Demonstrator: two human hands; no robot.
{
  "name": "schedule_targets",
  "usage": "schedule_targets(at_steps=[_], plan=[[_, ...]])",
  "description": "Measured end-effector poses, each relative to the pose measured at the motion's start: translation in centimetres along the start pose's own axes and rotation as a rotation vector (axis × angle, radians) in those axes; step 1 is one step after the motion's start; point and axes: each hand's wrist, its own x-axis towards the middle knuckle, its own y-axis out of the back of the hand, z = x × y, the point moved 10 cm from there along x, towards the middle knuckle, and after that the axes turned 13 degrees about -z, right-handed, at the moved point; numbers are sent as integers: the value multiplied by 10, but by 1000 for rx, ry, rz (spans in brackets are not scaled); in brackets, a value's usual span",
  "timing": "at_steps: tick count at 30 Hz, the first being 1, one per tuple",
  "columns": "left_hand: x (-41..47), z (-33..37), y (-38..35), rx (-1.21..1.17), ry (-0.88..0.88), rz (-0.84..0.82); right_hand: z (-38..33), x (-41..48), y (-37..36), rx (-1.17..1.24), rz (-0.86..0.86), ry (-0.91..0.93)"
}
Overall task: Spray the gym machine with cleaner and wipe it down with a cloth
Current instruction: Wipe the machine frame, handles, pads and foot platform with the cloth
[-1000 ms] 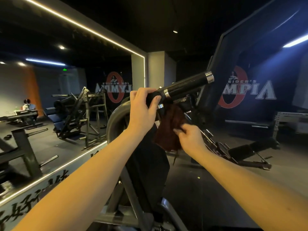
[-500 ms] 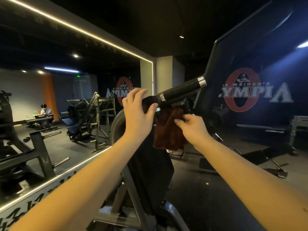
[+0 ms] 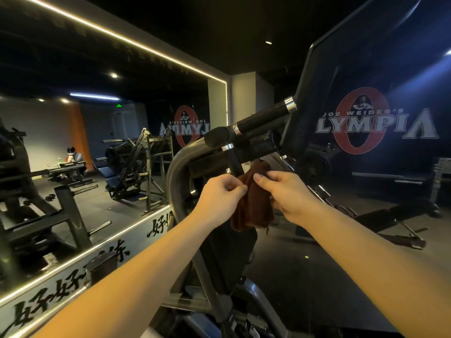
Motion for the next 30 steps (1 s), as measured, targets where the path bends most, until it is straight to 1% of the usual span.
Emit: schedule_targets(at_steps=[4, 7, 9, 11, 15, 18, 20, 24, 28, 30], plan=[[-4, -7, -13, 20, 39, -87, 8, -8, -9, 28, -56, -17], [-7, -10, -14, 1, 42, -105, 17, -10, -16, 121, -150, -71], [-10, -11, -18, -1, 60, -171, 23, -11, -18, 158, -196, -103], [-13, -13, -22, 47, 78, -243, 30, -12, -19, 121, -213, -138], [-19, -22, -26, 151, 124, -335, 42, -15, -18, -49, -242, -228], [-25, -25, -28, 258, 140, -390, 44, -17, -21, -129, -264, -240], [-27, -27, -27, 221, 138, -433, 46, -17, -25, -92, -287, -214], [-27, -31, -20, -1, 114, -494, 52, -16, -31, 104, -352, -143], [-21, -23, -11, -89, 97, -464, 57, -17, -39, 187, -386, -132], [-18, -18, -6, -80, 84, -439, 61, -16, -42, 226, -389, -154]])
